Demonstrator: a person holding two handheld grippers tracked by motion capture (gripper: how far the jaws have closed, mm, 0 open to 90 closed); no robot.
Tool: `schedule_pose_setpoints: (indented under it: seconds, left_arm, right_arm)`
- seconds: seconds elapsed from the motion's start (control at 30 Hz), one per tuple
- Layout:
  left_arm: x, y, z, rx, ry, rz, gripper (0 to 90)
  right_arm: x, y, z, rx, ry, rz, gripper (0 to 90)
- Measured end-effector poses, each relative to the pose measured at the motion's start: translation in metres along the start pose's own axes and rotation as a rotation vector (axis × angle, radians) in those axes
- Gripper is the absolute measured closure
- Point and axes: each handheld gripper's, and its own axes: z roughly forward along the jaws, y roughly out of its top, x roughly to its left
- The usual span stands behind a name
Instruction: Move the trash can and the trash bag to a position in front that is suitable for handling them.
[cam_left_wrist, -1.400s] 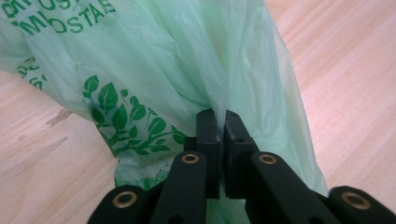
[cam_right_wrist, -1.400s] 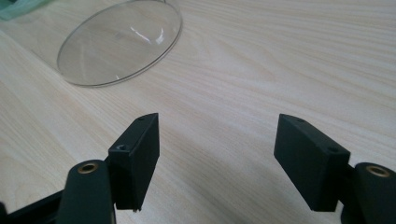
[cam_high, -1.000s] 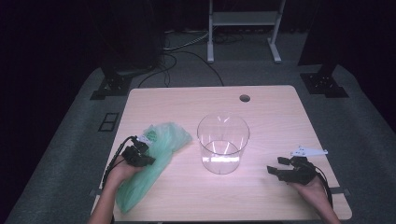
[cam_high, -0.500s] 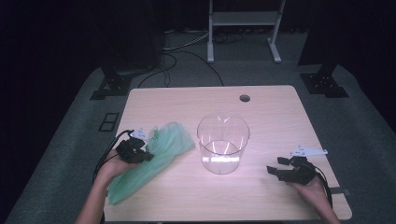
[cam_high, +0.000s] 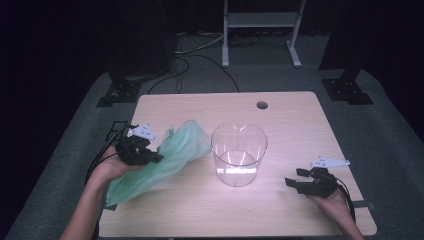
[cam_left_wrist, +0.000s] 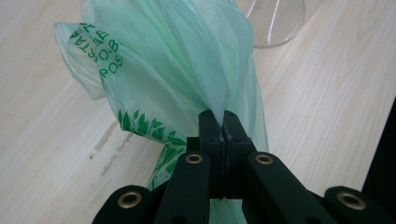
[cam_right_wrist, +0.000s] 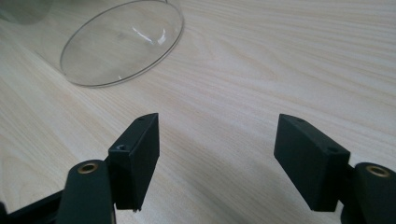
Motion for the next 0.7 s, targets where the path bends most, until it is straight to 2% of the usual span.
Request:
schedule_pose_setpoints:
  seconds: [0.2,0.23,0.27,0.4,0.7]
  left_arm:
    - [-0.007,0.022,-0.027,-0.039,-0.015,0.05,89.2]
    - [-0.007,0.022,-0.027,-0.039,-0.015,0.05,89.2]
    - [-0.009,0.03,-0.037,-0.047,-0.013,0.07,89.2]
    - [-0.016,0.046,-0.054,-0.06,-0.008,0.109,89.2]
    - [-0.028,0.085,-0.07,-0.097,-0.026,0.188,89.1]
  right_arm:
    - [0.0,0.0,0.001,0.005,0.001,0.001,30.6]
    - [0.0,0.0,0.001,0.005,0.001,0.001,30.6]
    - [0.0,0.0,0.002,0.006,0.002,0.001,30.6]
    - [0.0,0.0,0.002,0.006,0.003,0.001,30.6]
    - [0.0,0.0,0.002,0.005,0.005,-0.002,30.6]
